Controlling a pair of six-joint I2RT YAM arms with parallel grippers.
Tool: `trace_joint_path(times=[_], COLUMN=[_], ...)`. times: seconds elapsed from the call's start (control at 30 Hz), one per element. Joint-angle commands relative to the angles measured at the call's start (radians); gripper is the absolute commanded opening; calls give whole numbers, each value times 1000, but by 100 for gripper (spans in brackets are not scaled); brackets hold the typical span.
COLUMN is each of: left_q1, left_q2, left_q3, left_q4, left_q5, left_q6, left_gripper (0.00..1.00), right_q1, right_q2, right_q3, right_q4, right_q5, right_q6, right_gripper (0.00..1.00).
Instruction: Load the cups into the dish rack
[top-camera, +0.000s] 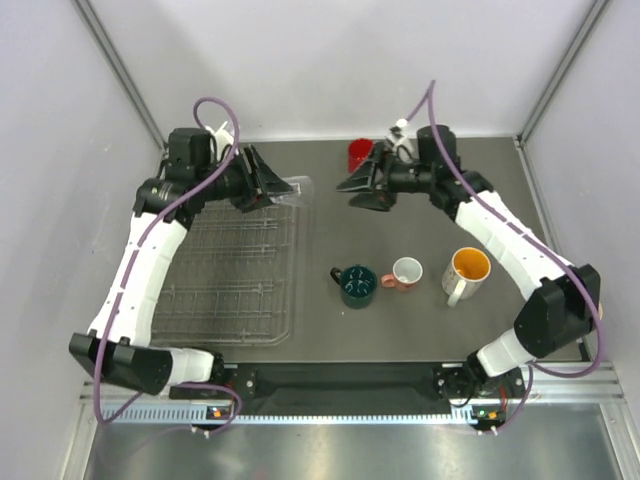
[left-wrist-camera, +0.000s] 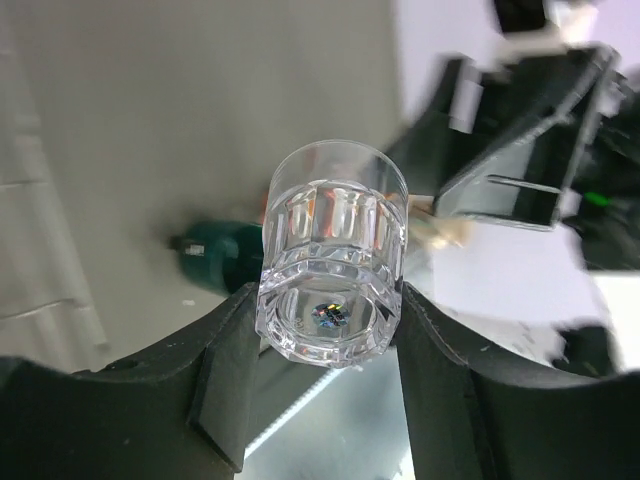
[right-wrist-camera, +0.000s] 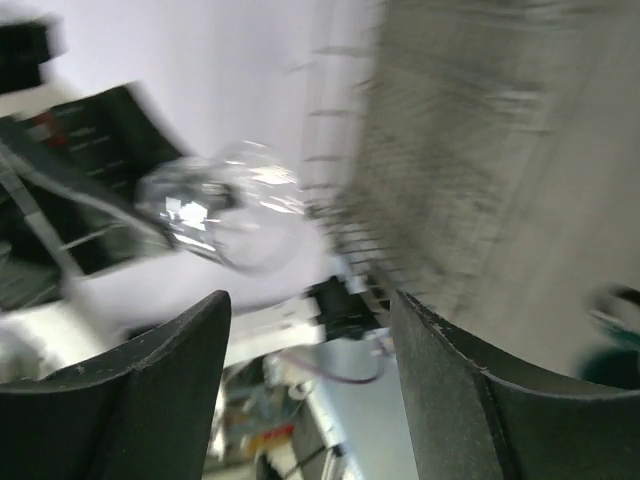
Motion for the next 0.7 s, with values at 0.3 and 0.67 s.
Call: trace_joint_path(times=[0.3, 0.67], left_q1=[1, 4], left_q2=[416, 778], left_q3=[290, 641], left_q4=[-404, -543], left_q5=[-549, -764], left_q6=[79, 53], left_gripper=[0, 0], right_q1=[-259, -358], right_q2=[-45, -16], right_q3=[181, 201], right_q4=[-861, -942], right_q5=[360, 370], right_q6=[-554, -675], right_gripper=[66, 67])
